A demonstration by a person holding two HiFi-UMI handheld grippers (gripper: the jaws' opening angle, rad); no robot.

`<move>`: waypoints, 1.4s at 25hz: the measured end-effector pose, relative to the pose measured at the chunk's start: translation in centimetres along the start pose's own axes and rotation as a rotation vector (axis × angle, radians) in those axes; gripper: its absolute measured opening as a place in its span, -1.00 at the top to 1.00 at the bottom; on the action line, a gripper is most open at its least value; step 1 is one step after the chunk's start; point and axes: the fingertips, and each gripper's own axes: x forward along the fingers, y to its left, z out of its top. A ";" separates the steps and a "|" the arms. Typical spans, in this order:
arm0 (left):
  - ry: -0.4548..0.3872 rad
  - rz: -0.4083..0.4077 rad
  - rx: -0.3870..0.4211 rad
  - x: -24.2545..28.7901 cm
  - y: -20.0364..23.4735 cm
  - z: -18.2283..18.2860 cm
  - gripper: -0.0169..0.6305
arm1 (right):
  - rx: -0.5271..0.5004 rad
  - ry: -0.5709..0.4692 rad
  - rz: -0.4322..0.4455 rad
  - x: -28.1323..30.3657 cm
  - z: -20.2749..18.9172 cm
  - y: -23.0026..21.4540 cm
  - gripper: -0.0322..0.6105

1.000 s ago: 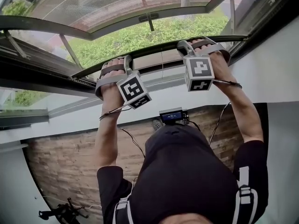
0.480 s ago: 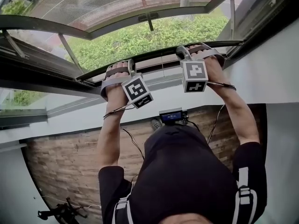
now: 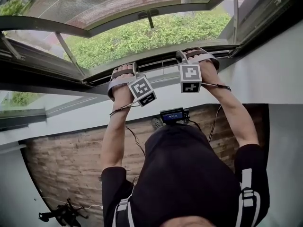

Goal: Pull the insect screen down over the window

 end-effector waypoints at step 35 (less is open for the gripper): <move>0.041 -0.272 -0.023 6.8 -7.4 0.3 0.90 | 0.039 0.086 0.400 7.1 -1.4 6.9 0.84</move>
